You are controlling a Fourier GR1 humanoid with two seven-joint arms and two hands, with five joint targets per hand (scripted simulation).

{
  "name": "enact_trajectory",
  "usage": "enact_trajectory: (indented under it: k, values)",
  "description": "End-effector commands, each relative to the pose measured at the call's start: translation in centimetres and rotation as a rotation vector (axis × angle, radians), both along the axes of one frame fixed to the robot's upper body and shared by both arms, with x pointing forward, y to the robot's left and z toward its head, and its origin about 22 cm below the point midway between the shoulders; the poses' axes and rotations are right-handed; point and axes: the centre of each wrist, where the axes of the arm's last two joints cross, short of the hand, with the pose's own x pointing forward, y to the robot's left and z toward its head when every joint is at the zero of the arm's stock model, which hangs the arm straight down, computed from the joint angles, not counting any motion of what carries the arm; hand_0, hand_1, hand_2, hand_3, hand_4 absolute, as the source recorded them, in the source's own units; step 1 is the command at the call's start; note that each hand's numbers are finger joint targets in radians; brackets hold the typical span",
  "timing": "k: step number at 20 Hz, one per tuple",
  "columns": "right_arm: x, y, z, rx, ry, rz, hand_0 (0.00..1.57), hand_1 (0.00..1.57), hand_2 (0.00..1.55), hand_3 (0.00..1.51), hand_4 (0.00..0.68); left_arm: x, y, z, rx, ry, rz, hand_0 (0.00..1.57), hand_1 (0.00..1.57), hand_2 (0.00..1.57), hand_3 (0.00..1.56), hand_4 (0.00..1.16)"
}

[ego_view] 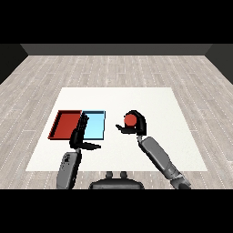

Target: Pick the red can and put it in the red box

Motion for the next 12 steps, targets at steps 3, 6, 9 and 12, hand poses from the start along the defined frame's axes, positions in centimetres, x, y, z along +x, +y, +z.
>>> enact_trajectory:
  k: [3, 6, 9, 12]
  values:
    - [-0.1, 2.8, 2.1, 0.019, -0.036, -0.020, 1.56, 1.56, 1.46, 1.41, 0.611, -0.6, -1.0, 0.8, -0.008, -0.003, -0.072, 0.00, 0.00, 0.00, 0.00, 0.00]
    - [1.4, 0.6, 2.6, 0.019, -0.081, 0.006, 1.56, 1.56, 1.46, 1.41, 0.602, 0.6, -1.8, 0.6, 0.016, 0.035, -0.090, 0.00, 0.00, 0.00, 0.00, 0.00]
    - [0.6, 0.8, 4.0, 0.023, -0.130, 0.018, 1.57, 1.57, 1.46, 1.40, 0.637, -0.9, -4.0, 2.1, 0.019, 0.049, -0.131, 0.00, 0.00, 0.00, 0.00, 0.00]
    - [-0.4, -0.9, 3.4, 0.020, -0.170, 0.014, 1.57, 1.57, 1.47, 1.42, 0.650, -0.5, -5.2, 4.7, 0.022, 0.056, -0.147, 0.00, 0.00, 0.00, 0.00, 0.00]
